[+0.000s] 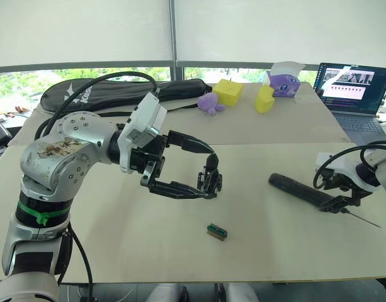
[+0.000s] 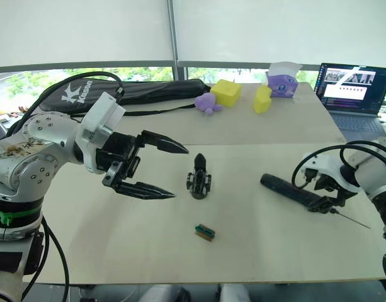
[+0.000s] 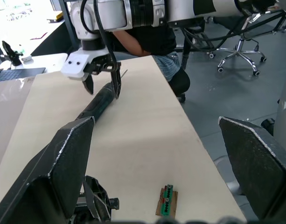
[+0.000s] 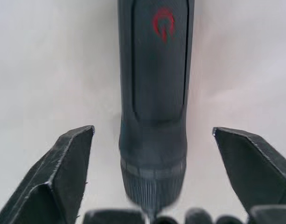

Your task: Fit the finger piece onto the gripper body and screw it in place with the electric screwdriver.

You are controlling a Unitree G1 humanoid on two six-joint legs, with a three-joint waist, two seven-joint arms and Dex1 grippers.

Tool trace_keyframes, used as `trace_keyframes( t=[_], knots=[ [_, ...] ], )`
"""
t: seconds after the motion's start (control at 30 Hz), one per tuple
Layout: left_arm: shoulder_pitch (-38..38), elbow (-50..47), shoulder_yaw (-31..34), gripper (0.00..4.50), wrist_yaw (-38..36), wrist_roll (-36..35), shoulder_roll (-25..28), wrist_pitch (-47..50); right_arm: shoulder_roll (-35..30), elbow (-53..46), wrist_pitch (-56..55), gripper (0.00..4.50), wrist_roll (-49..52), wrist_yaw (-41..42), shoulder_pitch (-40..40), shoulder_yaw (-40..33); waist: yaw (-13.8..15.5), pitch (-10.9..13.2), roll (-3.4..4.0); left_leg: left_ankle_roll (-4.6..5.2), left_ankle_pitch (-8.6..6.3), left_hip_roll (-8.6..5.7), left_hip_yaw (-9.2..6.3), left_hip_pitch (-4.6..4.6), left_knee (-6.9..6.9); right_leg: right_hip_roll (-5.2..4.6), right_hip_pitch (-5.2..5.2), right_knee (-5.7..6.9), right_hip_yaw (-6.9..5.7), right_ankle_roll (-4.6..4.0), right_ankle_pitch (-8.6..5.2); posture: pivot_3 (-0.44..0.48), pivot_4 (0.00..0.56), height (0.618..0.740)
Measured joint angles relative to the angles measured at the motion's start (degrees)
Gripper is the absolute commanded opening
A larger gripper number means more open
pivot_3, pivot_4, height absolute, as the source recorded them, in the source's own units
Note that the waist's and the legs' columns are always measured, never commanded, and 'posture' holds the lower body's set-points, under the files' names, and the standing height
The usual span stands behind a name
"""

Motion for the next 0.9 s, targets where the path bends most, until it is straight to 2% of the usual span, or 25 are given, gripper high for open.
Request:
trace_keyframes(
  t=[0.23,0.37,0.4,0.5,0.53,0.67,0.77,0.83,0.9],
  knots=[
    [0.09,-0.4,-0.78,4.5,-1.12,0.5,0.46,-2.0,3.69,5.1,-3.67,4.45,-3.56,-1.45,-0.06,0.2,-0.23,0.0,0.0,-0.03,0.02,0.01,0.01,0.03,0.0,0.01,0.0,0.03,0.0,-0.01,0.0,0.0,0.15,0.74],
    [0.12,-0.43,-1.88,4.5,-1.57,1.39,0.58,-3.23,4.67,7.14,-5.39,3.4,-5.51,-2.15,-0.73,0.17,-0.34,0.0,-0.04,-0.03,0.02,0.01,0.0,0.05,0.0,0.0,0.04,0.02,-0.01,-0.01,0.0,0.0,0.15,0.74],
    [0.12,-0.43,-2.15,4.5,-1.68,1.66,0.58,-3.41,4.84,7.89,-6.86,2.94,-6.17,-2.77,-0.73,0.01,-0.26,-0.01,-0.06,-0.03,0.02,0.01,-0.01,0.07,0.0,0.0,0.07,0.02,-0.02,-0.01,0.0,0.0,0.15,0.74],
    [0.11,-0.38,-2.31,4.5,-1.92,2.06,0.58,-3.44,5.47,8.83,-9.09,2.03,-6.91,-3.24,-0.73,-0.42,-0.29,-0.05,-0.28,-0.03,0.02,0.01,-0.02,0.11,0.0,0.01,0.11,0.01,-0.03,-0.01,-0.01,0.0,0.15,0.74],
    [0.12,-0.34,-2.4,4.5,-2.05,2.08,0.58,-3.45,5.64,9.25,-9.62,1.92,-6.98,-3.28,-0.73,-0.63,-0.33,-0.06,-0.35,-0.03,0.01,0.01,-0.02,0.14,0.0,0.01,0.13,0.01,-0.03,-0.01,-0.01,0.0,0.15,0.74],
    [1.7,-0.15,-3.19,4.5,-3.55,3.41,1.61,-5.24,5.56,9.48,-15.29,1.92,-6.91,-2.79,-0.54,-1.49,-0.59,-0.06,-0.35,-0.03,0.01,0.01,-0.01,0.15,-0.01,0.01,0.11,0.02,-0.02,-0.01,-0.01,0.0,0.15,0.74],
    [7.09,-0.57,-4.8,4.5,-5.82,4.52,3.18,-6.59,4.76,5.32,-27.43,1.92,-1.0,-0.6,1.33,-5.6,-1.07,0.2,0.06,-0.05,0.02,0.01,0.04,0.15,-0.05,0.01,0.03,0.05,0.0,-0.03,-0.01,0.0,0.15,0.74],
    [10.38,-0.95,-6.96,4.5,-7.42,5.64,3.3,-8.48,4.57,-3.76,-27.86,1.92,6.87,0.77,4.39,-12.08,-1.29,0.41,0.23,-0.12,0.06,0.02,0.04,0.09,-0.06,0.01,-0.05,0.12,-0.01,-0.04,-0.02,0.0,0.15,0.74],
    [12.85,-0.93,-7.99,4.5,-8.93,7.71,4.06,-11.39,4.14,-15.47,-19.33,1.92,16.26,0.34,9.43,-20.43,-1.16,0.43,0.26,-0.17,0.09,0.09,-0.05,0.03,-0.06,0.01,-0.09,0.15,-0.12,-0.12,-0.06,0.0,0.15,0.74]
  ],
)
